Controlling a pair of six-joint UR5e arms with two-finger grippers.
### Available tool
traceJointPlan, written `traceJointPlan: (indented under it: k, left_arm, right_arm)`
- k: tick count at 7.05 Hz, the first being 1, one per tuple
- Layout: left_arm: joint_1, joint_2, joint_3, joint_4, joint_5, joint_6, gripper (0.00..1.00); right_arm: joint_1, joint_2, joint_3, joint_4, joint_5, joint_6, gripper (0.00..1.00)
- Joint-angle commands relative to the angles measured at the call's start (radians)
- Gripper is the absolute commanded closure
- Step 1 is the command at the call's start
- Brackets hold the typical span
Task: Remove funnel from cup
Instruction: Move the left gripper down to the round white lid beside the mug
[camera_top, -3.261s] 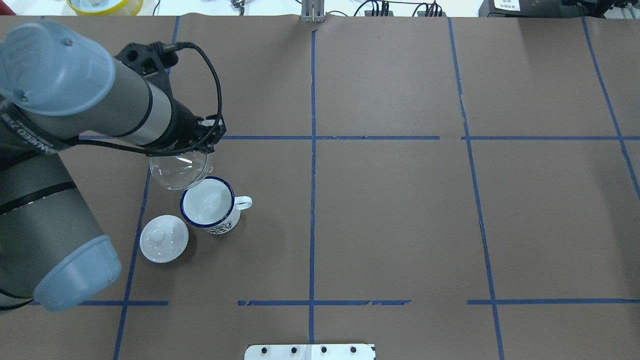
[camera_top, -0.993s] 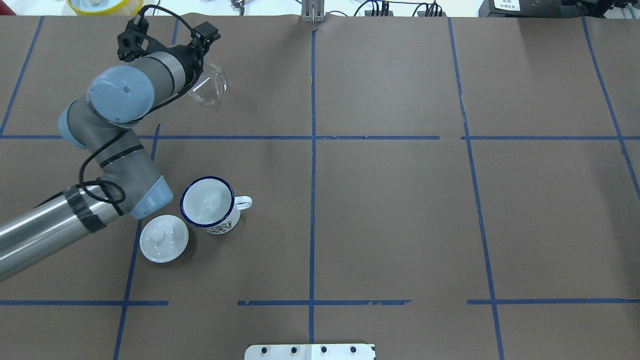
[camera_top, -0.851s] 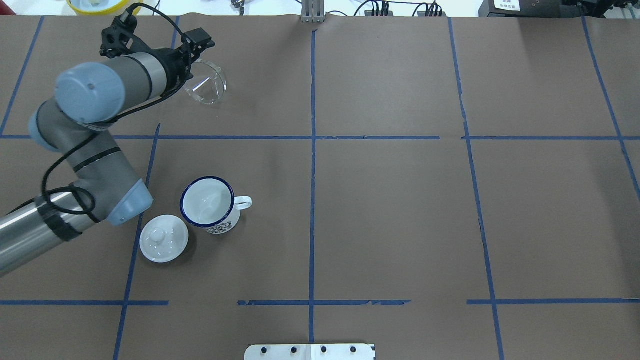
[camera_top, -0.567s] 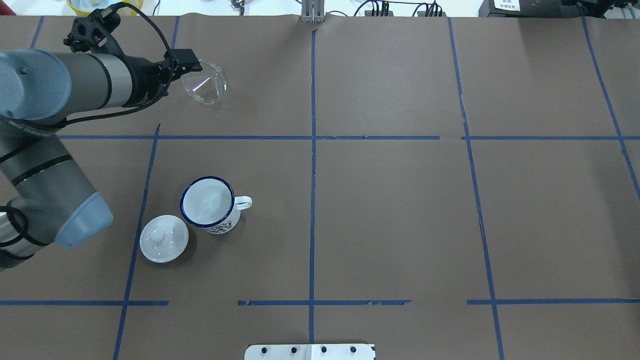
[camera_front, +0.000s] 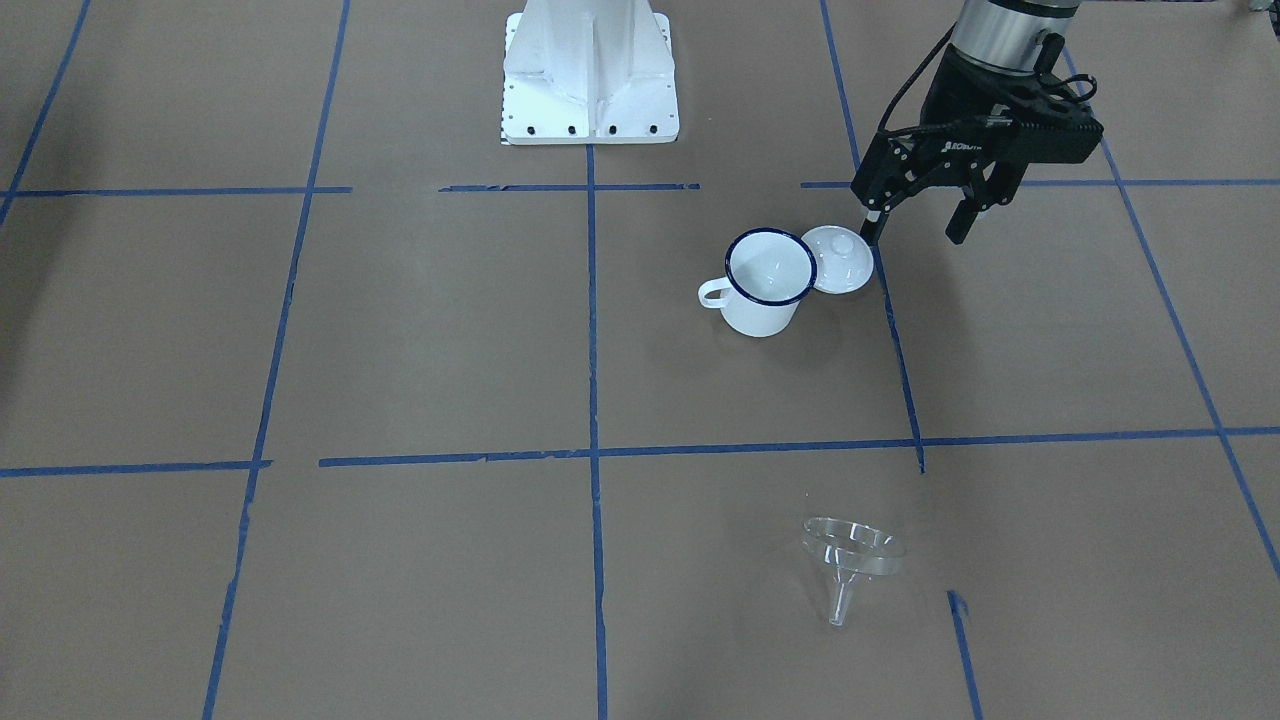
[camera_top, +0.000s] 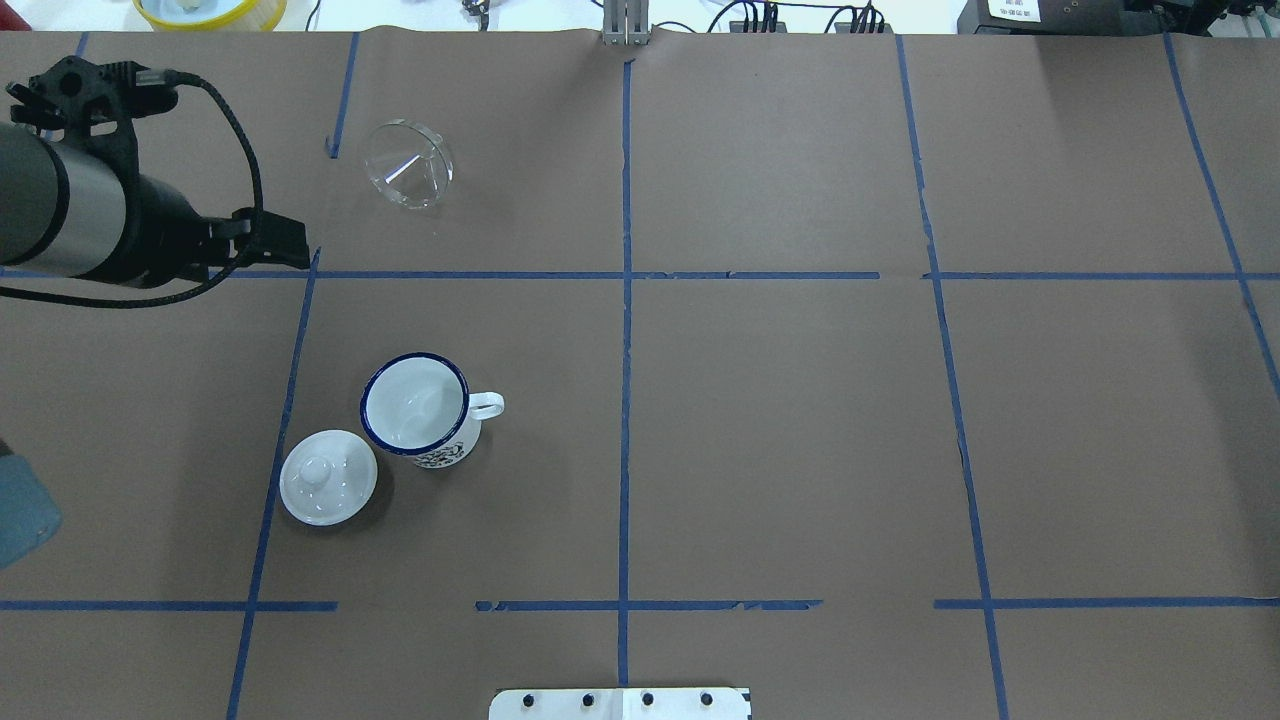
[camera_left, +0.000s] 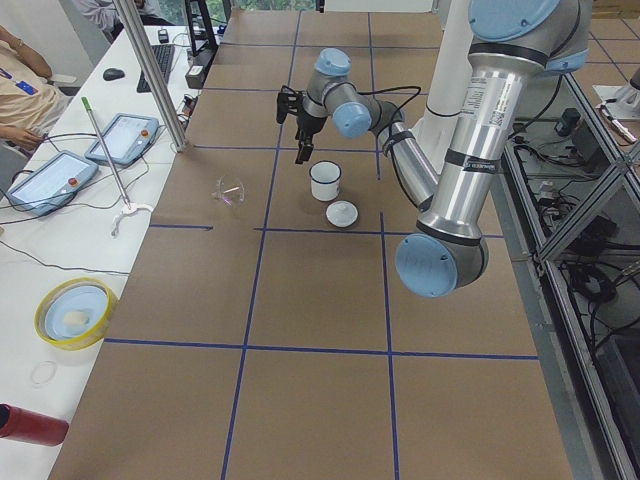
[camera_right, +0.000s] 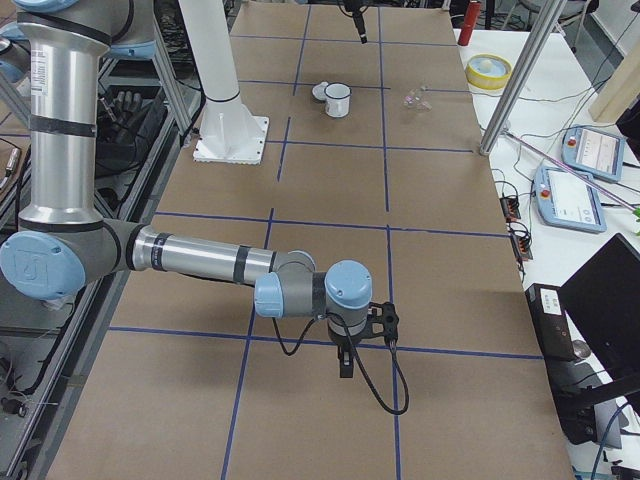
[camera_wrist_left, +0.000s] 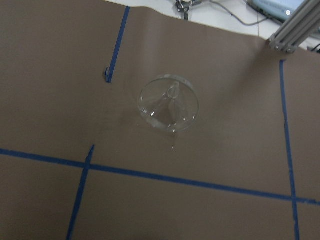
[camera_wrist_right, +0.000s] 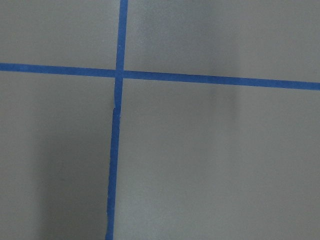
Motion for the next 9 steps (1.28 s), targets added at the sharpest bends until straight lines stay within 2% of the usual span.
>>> traceJointPlan:
  k: [1, 2, 4, 7, 9]
  left_arm:
    - [0.103, 0.175, 0.0, -0.182, 0.009, -0.026, 0.0]
    - [0.179, 0.205, 0.041, -0.239, 0.032, -0.003, 0.0]
    - [0.273, 0.208, 0.086, -0.235, 0.052, -0.018, 0.0]
    - [0.299, 0.196, 0.159, -0.235, 0.072, -0.034, 0.0]
    - [0.299, 0.124, 0.213, -0.238, 0.072, -0.035, 0.0]
  right_arm:
    - [0.0, 0.0, 0.0, 0.0, 0.0, 0.0, 0.0]
    - [0.0, 0.0, 0.0, 0.0, 0.0, 0.0, 0.0]
    - [0.0, 0.0, 0.0, 0.0, 0.0, 0.0, 0.0]
    - [0.0, 0.0, 0.0, 0.0, 0.0, 0.0, 0.0]
    - [0.0, 0.0, 0.0, 0.0, 0.0, 0.0, 0.0]
